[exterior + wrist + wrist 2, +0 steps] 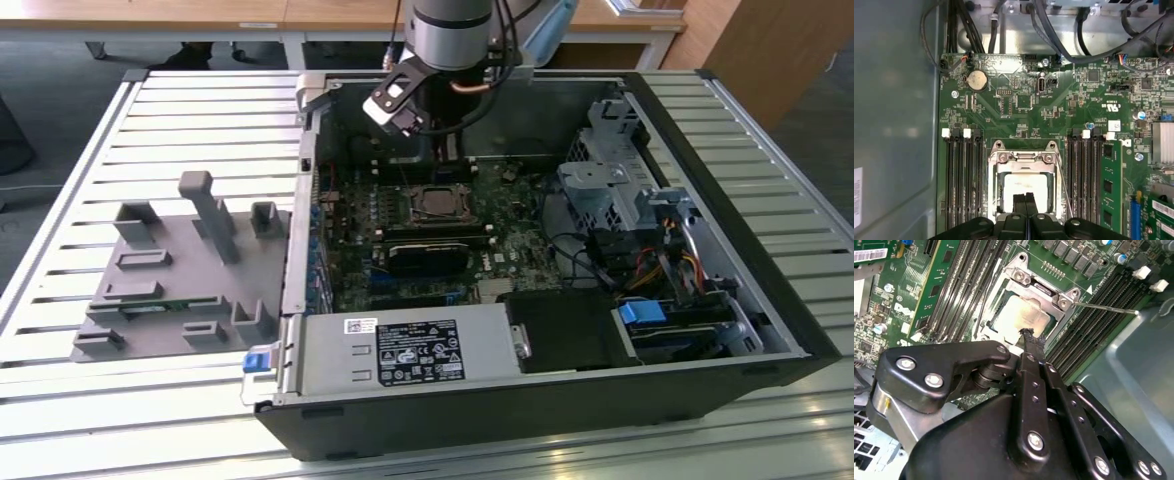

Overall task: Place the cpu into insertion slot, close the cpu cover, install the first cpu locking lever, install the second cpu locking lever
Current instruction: 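Install the first cpu locking lever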

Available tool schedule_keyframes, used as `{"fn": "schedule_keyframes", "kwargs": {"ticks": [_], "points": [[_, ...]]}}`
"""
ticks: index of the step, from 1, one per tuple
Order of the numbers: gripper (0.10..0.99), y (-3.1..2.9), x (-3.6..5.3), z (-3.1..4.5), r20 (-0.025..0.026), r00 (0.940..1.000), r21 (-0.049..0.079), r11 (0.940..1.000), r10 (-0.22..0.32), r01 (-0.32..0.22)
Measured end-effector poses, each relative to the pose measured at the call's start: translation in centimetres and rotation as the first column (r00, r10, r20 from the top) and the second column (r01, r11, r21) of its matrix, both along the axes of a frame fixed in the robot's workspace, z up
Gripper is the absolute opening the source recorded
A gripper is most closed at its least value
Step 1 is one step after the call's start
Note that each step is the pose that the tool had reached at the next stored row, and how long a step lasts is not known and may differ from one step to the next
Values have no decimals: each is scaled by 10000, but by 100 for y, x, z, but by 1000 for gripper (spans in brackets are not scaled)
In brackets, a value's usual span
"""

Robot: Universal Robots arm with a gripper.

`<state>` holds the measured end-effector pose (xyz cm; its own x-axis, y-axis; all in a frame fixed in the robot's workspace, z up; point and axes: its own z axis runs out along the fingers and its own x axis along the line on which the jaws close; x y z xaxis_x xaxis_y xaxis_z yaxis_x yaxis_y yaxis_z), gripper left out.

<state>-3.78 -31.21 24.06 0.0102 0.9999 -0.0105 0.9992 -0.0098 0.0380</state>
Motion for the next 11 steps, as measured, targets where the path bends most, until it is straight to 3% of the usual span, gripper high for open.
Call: {"fn": "schedule_keyframes", "kwargs": {"ticks": [11], "points": [[122, 0, 0, 306, -3, 10000, -15, 10000, 12, -12]]}}
